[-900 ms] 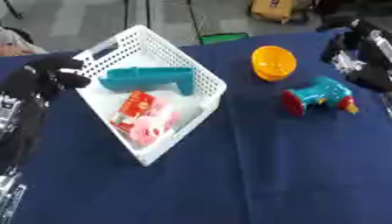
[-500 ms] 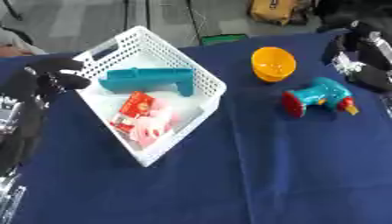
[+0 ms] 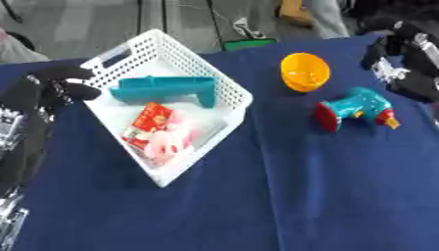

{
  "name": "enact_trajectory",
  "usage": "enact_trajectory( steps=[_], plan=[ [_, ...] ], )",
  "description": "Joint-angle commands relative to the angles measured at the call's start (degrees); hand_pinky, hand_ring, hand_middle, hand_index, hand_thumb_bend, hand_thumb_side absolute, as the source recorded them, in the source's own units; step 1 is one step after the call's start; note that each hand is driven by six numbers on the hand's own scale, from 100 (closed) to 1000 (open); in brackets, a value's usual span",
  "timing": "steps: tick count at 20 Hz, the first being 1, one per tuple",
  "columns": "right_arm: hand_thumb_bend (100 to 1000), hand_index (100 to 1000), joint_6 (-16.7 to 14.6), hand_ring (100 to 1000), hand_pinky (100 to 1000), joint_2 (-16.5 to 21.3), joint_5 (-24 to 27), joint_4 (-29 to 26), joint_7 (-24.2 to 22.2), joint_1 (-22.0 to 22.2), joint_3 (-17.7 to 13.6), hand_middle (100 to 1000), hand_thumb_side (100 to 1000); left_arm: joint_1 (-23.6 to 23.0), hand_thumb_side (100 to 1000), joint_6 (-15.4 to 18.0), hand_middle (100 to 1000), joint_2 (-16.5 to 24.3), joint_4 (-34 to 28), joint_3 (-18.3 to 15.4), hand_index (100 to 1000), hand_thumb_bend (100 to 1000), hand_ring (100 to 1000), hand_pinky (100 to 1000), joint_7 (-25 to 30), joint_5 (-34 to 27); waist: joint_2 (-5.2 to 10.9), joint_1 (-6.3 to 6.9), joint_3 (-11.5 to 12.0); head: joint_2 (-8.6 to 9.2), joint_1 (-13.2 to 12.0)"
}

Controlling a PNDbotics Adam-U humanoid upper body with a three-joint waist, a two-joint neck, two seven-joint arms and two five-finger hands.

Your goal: Pick up objects on the table and place them in the box.

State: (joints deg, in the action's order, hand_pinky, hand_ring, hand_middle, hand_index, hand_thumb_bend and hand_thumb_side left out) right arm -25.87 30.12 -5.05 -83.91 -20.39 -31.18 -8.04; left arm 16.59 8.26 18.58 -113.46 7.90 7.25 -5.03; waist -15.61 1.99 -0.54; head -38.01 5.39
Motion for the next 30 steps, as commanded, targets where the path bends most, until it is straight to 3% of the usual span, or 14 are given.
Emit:
enact_trajectory(
  steps=[1,4,5,7,10,11,12,13,18,19,21,23,30],
  plan=[
    [100,879,-1.61,493,452,4.02,-1.43,1.16,-0.98,-1.75,0.27,761,424,0.6,940,-0.08,730,0.78,-1.13,-0.17,823,232,692,769,0.12,-0.14,1.22,-0.35,0.16,0.32,0.19],
    [150,871,-5.31,521,488,7.85,-5.33,6.23,-3.55,-4.23,1.47,775,389,0.48,939,-0.22,729,0.93,-1.13,-0.04,823,233,692,769,0.22,-0.18,1.5,-0.75,0.45,0.16,0.18],
    [235,860,-7.4,562,541,9.05,-7.36,8.78,-4.38,-5.32,1.89,785,365,0.44,939,-0.27,729,1.0,-1.13,0.04,823,232,692,769,0.28,-0.2,1.61,-0.89,0.55,0.14,0.15],
    [279,855,-12.37,601,583,11.26,-13.13,14.25,-5.99,-7.68,2.87,797,362,0.36,938,-0.32,729,1.2,-1.13,0.22,823,232,692,768,0.48,-0.25,1.84,-1.16,0.79,0.09,0.16],
    [307,852,-18.77,623,608,12.52,-21.44,21.23,-6.32,-10.55,3.68,801,356,0.32,937,-0.34,729,1.36,-1.13,0.27,823,232,691,768,0.57,-0.36,2.05,-1.4,1.01,0.0,0.16],
    [369,844,-20.2,673,653,12.81,-24.0,22.86,-6.14,-11.33,3.92,803,334,0.3,937,-0.35,729,1.44,-1.13,0.32,823,231,691,768,0.62,-0.38,2.14,-1.48,1.1,-0.07,0.19],
    [369,844,-21.44,673,653,12.97,-27.01,24.5,-5.9,-12.26,4.12,803,334,0.27,937,-0.35,729,1.51,-1.13,0.38,823,231,691,768,0.69,-0.41,2.22,-1.53,1.17,-0.13,0.22],
    [449,842,-22.42,729,697,13.05,-30.06,26.04,-5.47,-13.07,4.29,809,330,0.25,937,-0.35,729,1.56,-1.13,0.43,823,231,691,768,0.75,-0.43,2.3,-1.59,1.26,-0.15,0.37],
    [490,843,-25.12,797,758,12.34,-46.86,32.6,-0.14,-16.53,4.96,816,355,0.29,935,-0.25,729,1.84,-1.13,0.58,823,229,691,768,0.97,-0.58,2.55,-1.71,1.73,-0.18,0.8],
    [492,836,-25.45,895,875,12.19,-49.41,33.41,1.58,-16.81,5.05,819,370,0.3,935,-0.24,728,1.86,-1.13,0.59,823,229,691,768,0.98,-0.6,2.57,-1.74,1.79,-0.18,0.83],
    [492,834,-25.57,914,898,11.81,-55.02,35.13,4.6,-17.63,5.36,819,374,0.31,935,-0.24,728,1.89,-1.13,0.67,823,229,691,768,1.05,-0.64,2.59,-1.81,2.07,-0.22,0.97],
    [520,831,-25.8,949,945,11.46,-59.32,36.47,7.88,-18.0,5.48,812,368,0.32,939,-0.24,728,1.9,-1.13,0.69,823,227,691,768,1.08,-0.65,2.6,-1.83,2.16,-0.24,1.01],
    [490,811,-25.14,973,983,9.64,-71.95,41.84,15.83,-19.3,5.86,790,379,0.5,935,-0.13,728,1.98,-1.13,0.81,823,226,690,768,1.2,-0.7,2.45,-1.77,2.76,-0.29,1.5]
  ],
)
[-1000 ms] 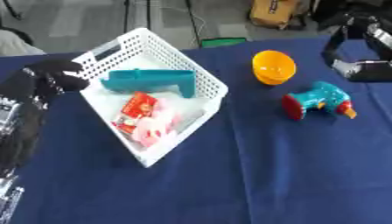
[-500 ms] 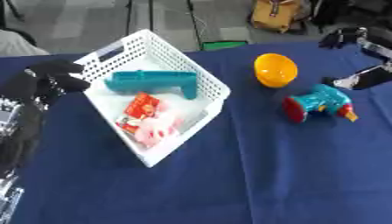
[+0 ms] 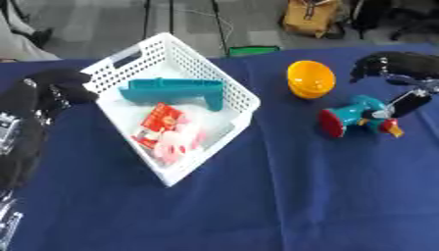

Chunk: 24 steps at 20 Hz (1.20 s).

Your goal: Pick up objects on the table and place them in the box.

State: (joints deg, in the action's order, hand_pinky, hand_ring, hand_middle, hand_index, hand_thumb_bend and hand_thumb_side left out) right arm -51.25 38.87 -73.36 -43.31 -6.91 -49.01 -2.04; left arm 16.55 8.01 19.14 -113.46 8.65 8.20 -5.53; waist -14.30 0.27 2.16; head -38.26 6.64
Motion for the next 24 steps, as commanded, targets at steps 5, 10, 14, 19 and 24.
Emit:
enact_trajectory(
  steps=[5,10,14,19,24],
  plan=[
    [488,805,1.09,984,997,-0.12,-10.2,4.44,6.6,-2.2,-0.1,782,373,0.66,933,0.28,728,1.44,-1.13,0.1,823,225,691,768,0.33,-0.21,1.11,0.1,0.38,0.02,0.61],
    [483,805,1.84,987,1000,-0.81,-14.86,6.74,9.46,-2.41,-0.2,778,357,0.73,932,0.38,728,1.43,-1.13,0.12,823,223,691,768,0.38,-0.25,1.08,0.25,0.58,0.1,0.78],
    [482,804,2.12,988,1000,-1.52,-17.56,7.71,10.76,-2.34,-0.05,774,351,0.81,932,0.49,727,1.4,-1.13,0.15,823,222,691,767,0.42,-0.3,1.05,0.43,0.72,0.19,0.88],
    [483,805,2.19,987,1000,-2.27,-20.0,8.59,12.01,-2.26,0.01,775,357,0.8,932,0.51,727,1.36,-1.13,0.16,823,223,690,767,0.47,-0.34,1.07,0.46,0.91,0.17,0.95],
    [564,834,1.56,980,992,-2.89,-21.65,9.23,12.86,-2.38,0.31,786,533,0.83,930,0.49,727,1.38,-1.13,0.19,824,224,690,768,0.51,-0.41,1.07,0.31,0.93,0.16,0.96]
  ],
)
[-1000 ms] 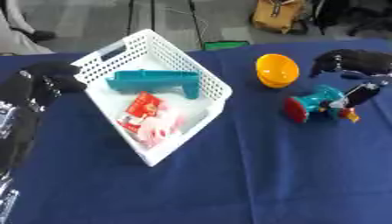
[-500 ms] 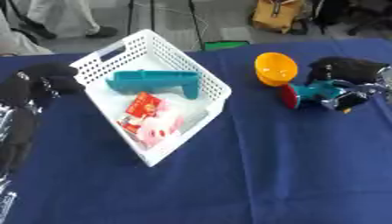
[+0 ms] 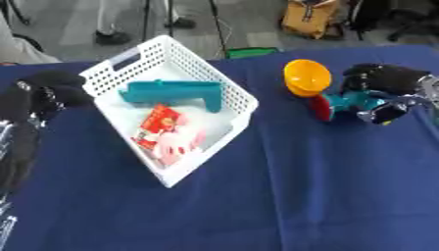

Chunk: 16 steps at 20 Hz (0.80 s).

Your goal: Pick up objects on the table and place them in the box.

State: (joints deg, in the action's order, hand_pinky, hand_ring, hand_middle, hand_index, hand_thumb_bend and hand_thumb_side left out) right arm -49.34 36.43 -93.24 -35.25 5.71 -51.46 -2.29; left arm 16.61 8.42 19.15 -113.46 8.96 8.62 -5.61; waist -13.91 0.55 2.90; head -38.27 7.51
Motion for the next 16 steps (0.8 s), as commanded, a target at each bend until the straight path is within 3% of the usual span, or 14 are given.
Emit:
enact_trajectory(
  steps=[1,6,12,16],
  plan=[
    [565,835,-0.6,978,991,-0.49,-1.78,1.22,0.48,-0.03,0.49,787,537,0.76,930,0.07,727,1.38,-1.13,-0.11,824,224,690,768,0.1,-0.34,0.71,-0.02,0.19,0.14,0.05],
    [532,843,-1.88,949,957,-0.03,-0.69,1.38,0.3,-0.37,0.39,783,496,0.55,931,-0.01,726,1.53,-1.13,-0.12,823,225,690,768,0.11,-0.36,0.93,-0.29,0.1,-0.19,-0.06],
    [525,843,-2.62,950,951,2.82,7.18,0.07,-4.03,-0.48,4.53,783,498,-0.02,929,-0.26,725,2.23,-1.13,-0.16,823,227,689,767,0.06,-0.24,1.54,-1.33,-0.46,-1.2,-0.36],
    [523,845,-2.63,937,939,3.47,12.93,-1.82,-7.91,-0.68,5.26,781,495,-0.05,929,-0.43,725,2.31,-1.13,-0.03,823,228,689,767,0.12,-0.31,1.73,-1.71,-0.63,-1.33,-0.31]
  ],
)
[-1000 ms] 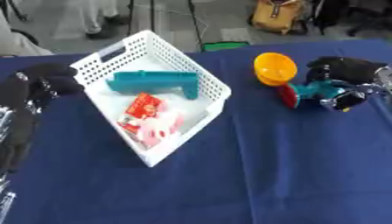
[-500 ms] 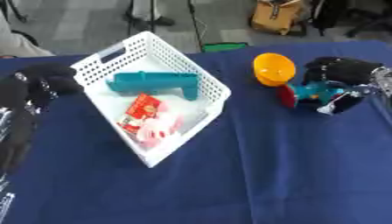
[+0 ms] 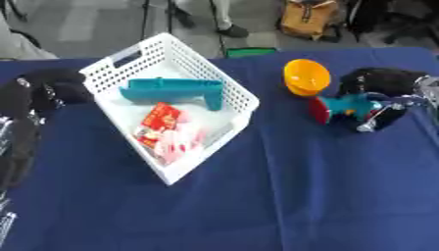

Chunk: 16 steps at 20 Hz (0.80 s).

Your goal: Pick up objects on the table and place them in the box.

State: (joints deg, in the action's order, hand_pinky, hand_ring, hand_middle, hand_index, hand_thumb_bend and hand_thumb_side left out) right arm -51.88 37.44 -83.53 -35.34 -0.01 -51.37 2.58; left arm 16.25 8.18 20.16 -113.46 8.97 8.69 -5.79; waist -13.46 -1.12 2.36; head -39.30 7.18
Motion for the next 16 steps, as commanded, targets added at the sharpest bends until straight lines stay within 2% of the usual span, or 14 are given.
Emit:
enact_trajectory(
  steps=[1,7,16],
  plan=[
    [523,845,-0.08,937,939,2.38,4.52,-1.82,-3.24,-0.95,0.07,781,495,0.33,929,-0.22,725,1.31,-1.13,0.02,823,228,689,767,0.11,-0.15,1.32,-0.09,-0.07,-0.27,0.07],
    [518,848,-0.08,908,913,1.61,10.53,-0.24,-9.21,-3.03,-3.34,776,473,0.23,926,-0.22,724,1.45,-1.13,0.1,823,227,689,767,0.27,-0.43,1.87,-0.11,0.32,-0.27,0.44],
    [515,850,-0.08,892,900,0.8,16.02,-0.82,-14.64,-4.67,-4.89,774,455,0.14,923,-0.25,724,1.5,-1.13,0.09,823,226,690,767,0.32,-0.59,2.24,-0.15,0.44,-0.24,0.54]
  ],
)
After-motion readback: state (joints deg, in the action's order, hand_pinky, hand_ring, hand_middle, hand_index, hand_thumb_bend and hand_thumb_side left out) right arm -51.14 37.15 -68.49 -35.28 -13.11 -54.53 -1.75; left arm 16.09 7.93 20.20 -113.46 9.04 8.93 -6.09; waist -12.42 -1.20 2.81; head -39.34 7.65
